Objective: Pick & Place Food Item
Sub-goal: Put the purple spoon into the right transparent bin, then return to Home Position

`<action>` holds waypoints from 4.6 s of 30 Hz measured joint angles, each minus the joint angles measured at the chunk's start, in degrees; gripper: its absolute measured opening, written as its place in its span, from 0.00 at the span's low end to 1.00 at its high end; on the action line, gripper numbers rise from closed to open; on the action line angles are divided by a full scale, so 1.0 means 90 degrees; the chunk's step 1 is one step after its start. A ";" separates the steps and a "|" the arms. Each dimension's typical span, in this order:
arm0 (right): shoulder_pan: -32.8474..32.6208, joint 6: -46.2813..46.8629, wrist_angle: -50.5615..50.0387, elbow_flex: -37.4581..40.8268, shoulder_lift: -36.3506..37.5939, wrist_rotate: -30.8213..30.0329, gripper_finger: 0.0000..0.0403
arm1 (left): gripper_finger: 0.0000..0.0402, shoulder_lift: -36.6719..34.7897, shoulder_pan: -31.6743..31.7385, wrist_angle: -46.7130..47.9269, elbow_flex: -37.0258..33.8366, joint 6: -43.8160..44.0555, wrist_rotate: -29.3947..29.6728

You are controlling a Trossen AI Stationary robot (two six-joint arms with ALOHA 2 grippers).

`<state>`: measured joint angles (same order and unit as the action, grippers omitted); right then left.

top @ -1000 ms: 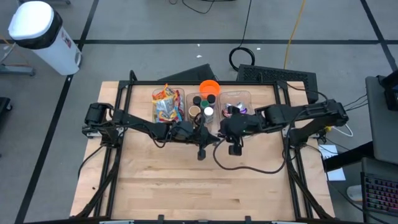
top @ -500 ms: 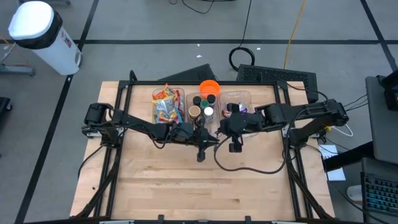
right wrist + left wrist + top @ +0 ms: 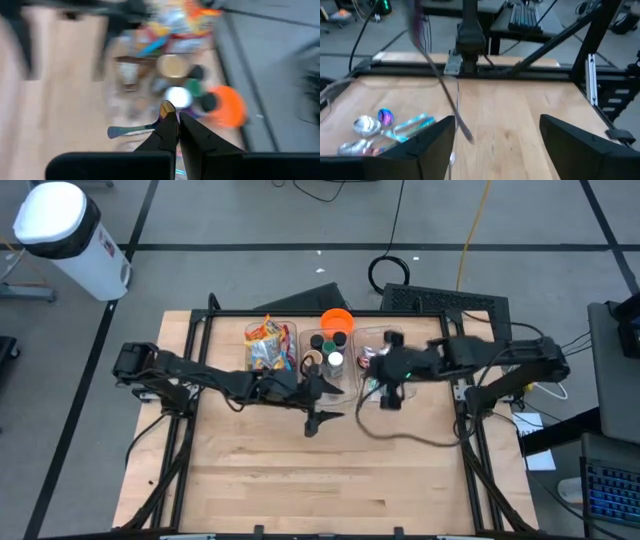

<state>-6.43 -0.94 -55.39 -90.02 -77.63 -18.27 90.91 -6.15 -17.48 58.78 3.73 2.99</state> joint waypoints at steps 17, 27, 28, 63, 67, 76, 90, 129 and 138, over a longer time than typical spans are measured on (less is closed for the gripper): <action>0.2833 -0.0664 0.0847 0.2431 0.1458 0.1990 0.00 | 0.79 -0.0034 -0.0035 0.0280 -0.0002 0.0000 -0.0001; 0.3100 -0.1332 0.2663 0.4257 0.1468 0.2718 0.00 | 0.78 -0.0032 -0.0035 0.0275 -0.0002 -0.0054 0.0002; 0.3103 -0.1335 0.2823 0.4349 0.1475 0.2757 0.00 | 0.78 -0.0032 -0.0035 0.0273 -0.0002 -0.0055 0.0003; 0.1646 -0.1734 0.5138 0.5010 0.3174 -0.1289 0.74 | 0.80 -0.1815 -0.0035 0.2166 -0.0002 -0.0196 -0.0025; 0.1091 -0.0798 0.4353 0.5000 0.3901 -0.0825 0.74 | 0.81 -0.3058 -0.0089 0.3938 -0.0002 -0.0521 -0.0016; 0.0635 0.0257 0.3369 0.5141 0.4925 0.0600 0.73 | 0.79 -0.4956 -0.0532 0.4759 -0.1194 -0.0380 0.0055; 0.0719 0.0500 0.4584 0.6821 0.5965 0.1022 0.73 | 0.82 -0.8790 -0.0281 0.2959 -0.4492 -0.0622 0.0682; 0.0747 0.0358 0.7398 0.9662 0.7910 0.2050 0.73 | 0.80 -0.9901 -0.0093 0.1409 -0.6431 -0.0766 0.0666; 0.0747 0.0361 0.7343 0.9849 0.7858 0.2057 0.73 | 0.81 -0.9896 -0.0093 0.1495 -0.6428 -0.1091 0.0733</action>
<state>0.30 2.31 10.70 -1.38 -6.91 0.25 1.85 -6.98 -4.03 0.93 -6.09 9.58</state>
